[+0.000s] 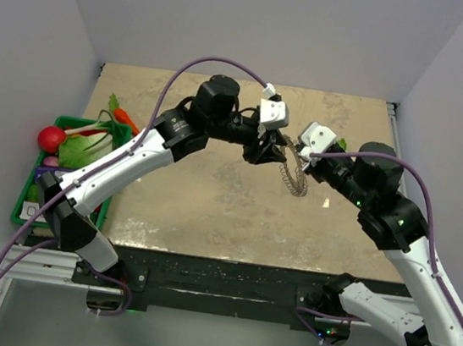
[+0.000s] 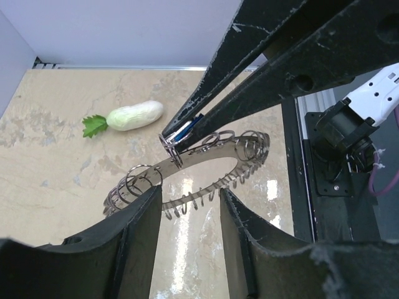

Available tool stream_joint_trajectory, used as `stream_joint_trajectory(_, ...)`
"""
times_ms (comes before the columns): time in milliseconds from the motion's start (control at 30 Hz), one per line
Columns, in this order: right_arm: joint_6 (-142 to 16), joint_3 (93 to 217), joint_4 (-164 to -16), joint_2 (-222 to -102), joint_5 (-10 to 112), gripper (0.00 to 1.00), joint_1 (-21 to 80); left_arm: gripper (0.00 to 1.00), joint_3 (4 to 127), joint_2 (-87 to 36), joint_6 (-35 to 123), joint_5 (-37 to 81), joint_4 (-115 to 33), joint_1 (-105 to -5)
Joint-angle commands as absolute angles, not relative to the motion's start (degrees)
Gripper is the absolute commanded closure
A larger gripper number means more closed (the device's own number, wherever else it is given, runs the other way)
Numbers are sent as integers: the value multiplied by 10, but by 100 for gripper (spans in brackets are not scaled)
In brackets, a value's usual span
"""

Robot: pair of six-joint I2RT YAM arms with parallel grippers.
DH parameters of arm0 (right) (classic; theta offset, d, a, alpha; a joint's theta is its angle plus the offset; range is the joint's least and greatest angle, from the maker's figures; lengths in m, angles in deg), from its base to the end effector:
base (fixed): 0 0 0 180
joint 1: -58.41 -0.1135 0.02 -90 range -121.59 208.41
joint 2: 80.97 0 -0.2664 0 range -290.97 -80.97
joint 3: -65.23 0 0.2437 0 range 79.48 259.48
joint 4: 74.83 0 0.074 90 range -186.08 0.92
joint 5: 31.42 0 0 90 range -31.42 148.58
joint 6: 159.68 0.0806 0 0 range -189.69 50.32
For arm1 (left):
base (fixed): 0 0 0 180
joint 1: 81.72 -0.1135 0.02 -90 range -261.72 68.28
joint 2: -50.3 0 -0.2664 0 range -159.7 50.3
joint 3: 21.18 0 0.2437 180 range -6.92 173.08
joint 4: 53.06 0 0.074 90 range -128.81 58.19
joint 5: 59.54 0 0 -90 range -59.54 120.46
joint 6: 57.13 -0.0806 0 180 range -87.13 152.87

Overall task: Remove the keys from the keyring
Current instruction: Remove the key from the keyring.

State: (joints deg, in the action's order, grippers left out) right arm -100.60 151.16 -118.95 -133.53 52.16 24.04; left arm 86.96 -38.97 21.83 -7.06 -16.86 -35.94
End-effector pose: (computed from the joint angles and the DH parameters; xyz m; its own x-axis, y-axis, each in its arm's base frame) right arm 0.1707 0.1277 0.4303 0.2028 -0.4799 -0.8535 -0.6382 0.5964 -0.4869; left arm 0.2291 -0.3058 0.4176 -0.0174 0.2357 -0.9717 0.9956 0.0931 0.0047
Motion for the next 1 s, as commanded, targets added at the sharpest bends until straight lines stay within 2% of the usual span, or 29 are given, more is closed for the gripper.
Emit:
stream_joint_trajectory(0, -1002, 1511, -1147, -1334, 501, 100, 240, 52, 901, -393, 229, -78, -179, -362)
stream_joint_trajectory(433, -995, 1498, -1146, -1334, 479, 100, 240, 51, 918, -407, 224, -72, -175, -362)
stream_joint_trajectory(533, -994, 1501, -1147, -1334, 476, 100, 241, 60, 914, -409, 225, -76, -177, -361)
stream_joint_trajectory(567, -994, 1502, -1148, -1334, 476, 100, 241, 71, 915, -410, 224, -77, -177, -361)
stream_joint_trajectory(767, -994, 1509, -1149, -1330, 487, 100, 241, 96, 910, -409, 222, -80, -176, -362)
stream_joint_trajectory(833, -994, 1509, -1147, -1331, 495, 100, 241, 100, 905, -407, 222, -78, -177, -362)
stream_joint_trajectory(967, -986, 1507, -1137, -1329, 513, 100, 242, 100, 898, -399, 219, -78, -179, -361)
